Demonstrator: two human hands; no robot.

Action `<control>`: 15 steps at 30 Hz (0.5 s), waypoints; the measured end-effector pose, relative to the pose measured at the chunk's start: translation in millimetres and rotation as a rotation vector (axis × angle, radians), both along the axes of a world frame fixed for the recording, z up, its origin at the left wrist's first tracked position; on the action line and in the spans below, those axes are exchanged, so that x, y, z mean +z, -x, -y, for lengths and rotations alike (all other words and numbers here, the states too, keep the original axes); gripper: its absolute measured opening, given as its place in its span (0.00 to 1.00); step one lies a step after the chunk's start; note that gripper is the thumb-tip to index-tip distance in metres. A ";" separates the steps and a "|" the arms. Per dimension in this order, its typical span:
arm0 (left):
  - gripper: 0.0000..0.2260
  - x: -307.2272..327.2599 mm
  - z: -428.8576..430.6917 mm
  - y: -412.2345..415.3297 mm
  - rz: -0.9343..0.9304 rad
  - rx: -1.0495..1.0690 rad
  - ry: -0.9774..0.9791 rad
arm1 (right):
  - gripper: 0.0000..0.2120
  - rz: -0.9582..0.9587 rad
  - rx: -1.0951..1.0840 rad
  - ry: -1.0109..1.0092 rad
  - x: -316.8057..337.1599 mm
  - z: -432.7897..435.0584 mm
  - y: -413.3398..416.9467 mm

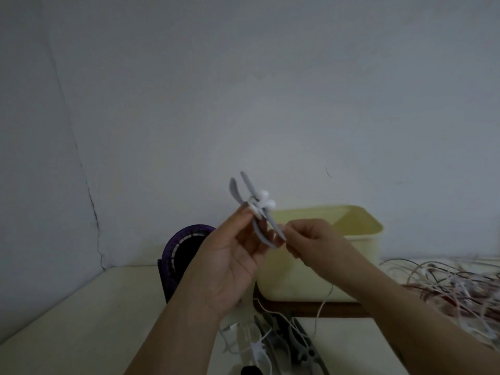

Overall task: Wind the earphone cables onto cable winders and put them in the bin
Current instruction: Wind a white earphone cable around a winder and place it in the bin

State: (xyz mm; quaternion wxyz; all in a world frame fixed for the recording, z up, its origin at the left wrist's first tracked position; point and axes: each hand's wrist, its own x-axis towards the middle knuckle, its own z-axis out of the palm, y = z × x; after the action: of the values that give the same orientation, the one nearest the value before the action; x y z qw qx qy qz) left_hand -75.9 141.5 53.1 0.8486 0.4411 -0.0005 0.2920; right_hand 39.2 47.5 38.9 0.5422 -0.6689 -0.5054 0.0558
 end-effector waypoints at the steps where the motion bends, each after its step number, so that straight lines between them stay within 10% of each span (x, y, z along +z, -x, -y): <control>1: 0.08 -0.3 -3.1 0.0 0.011 0.049 0.065 | 0.19 0.104 -0.035 0.035 0.0 -1.4 3.8; 15: 0.16 -6.8 -10.9 -4.5 -0.106 0.263 -0.003 | 0.16 0.481 -0.082 0.101 24.6 18.3 26.7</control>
State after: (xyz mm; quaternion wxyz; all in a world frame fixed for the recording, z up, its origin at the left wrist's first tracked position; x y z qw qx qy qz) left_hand -71.4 152.4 46.4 0.8012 0.4534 0.1019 0.3770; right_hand 12.5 29.3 63.5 0.3739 -0.7091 -0.5891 -0.1017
